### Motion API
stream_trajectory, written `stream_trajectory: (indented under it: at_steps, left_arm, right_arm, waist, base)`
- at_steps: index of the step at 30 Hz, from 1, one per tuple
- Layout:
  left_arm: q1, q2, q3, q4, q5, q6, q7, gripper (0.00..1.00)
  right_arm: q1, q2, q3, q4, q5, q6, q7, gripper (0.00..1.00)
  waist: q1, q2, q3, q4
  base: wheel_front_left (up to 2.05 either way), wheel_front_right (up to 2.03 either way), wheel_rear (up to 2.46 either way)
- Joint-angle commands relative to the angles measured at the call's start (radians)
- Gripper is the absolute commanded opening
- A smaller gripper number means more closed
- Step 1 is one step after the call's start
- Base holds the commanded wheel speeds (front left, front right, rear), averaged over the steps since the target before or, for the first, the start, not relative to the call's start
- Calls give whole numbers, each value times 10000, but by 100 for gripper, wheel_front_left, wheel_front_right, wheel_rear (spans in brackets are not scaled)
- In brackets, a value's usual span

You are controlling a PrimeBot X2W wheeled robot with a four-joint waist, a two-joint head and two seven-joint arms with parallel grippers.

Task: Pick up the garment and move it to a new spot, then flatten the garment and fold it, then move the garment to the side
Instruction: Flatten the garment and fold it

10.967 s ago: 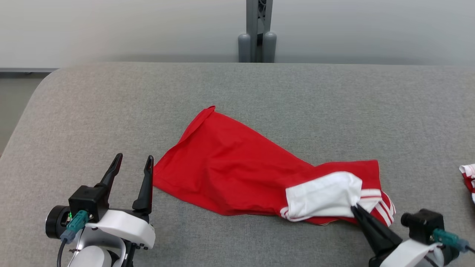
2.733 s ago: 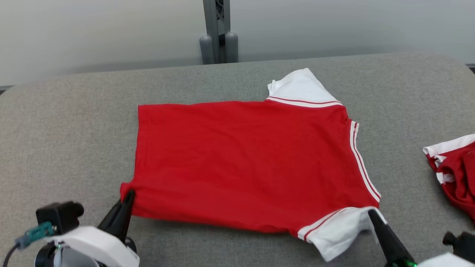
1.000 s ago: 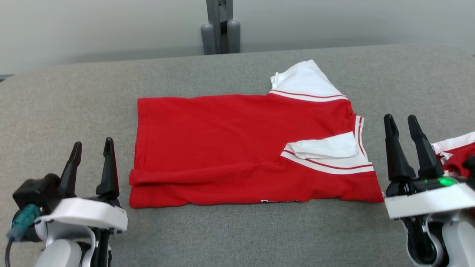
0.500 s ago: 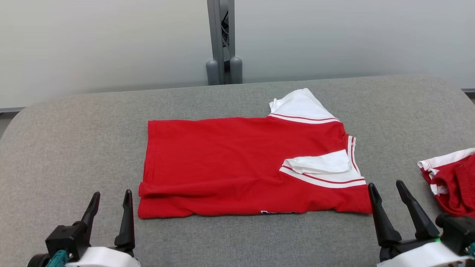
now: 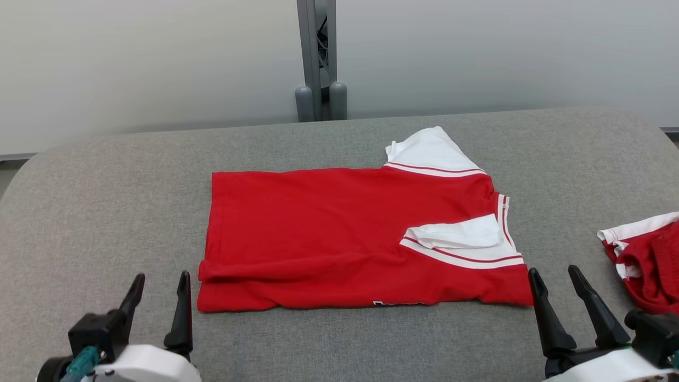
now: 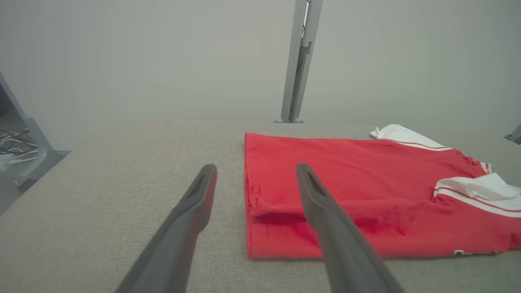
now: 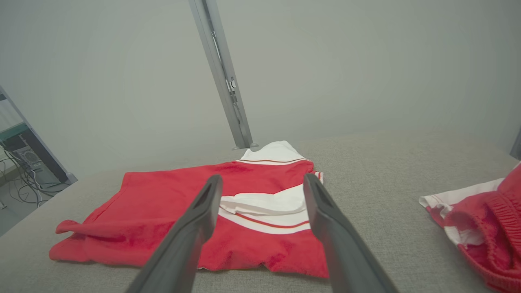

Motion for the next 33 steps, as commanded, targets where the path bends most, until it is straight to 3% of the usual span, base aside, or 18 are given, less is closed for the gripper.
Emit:
stream_trajectory:
  at_steps: [1,6,11,23,32,33]
  left_arm:
    - [-375,102,-24,10,71,-82,86,100]
    - [-1457,120,-265,605,-32,-544,573,100]
    - [-2489,-448,-619,2267,-492,-1251,820,100]
    - [-3026,-711,-636,3909,-973,-1671,979,100]
    - [-2904,-946,-632,4353,-1578,-2007,1400,98]
    - [-2858,-937,-630,4330,-1594,-2001,1401,71]
  right_arm:
    - [-192,-23,-55,63,-25,0,45,100]
    - [-952,-27,-331,767,-399,0,290,100]
    - [-1933,-87,-428,2125,-640,0,279,100]
    - [-2829,-101,-490,3927,-634,0,225,100]
    - [-3487,-62,-343,5319,-309,0,335,100]
    - [-3519,-59,-333,5432,-270,0,351,63]
  waist:
    - [0,-1,87,13]
    - [0,-1,649,-1]
    - [0,-1,1517,7]
    - [0,-1,2177,6]
    - [0,-1,2370,-24]
    - [0,-1,2362,-14]
  base:
    - [0,0,0]
    - [0,0,0]
    - [0,0,0]
    - [0,0,0]
    - [0,0,0]
    - [0,0,0]
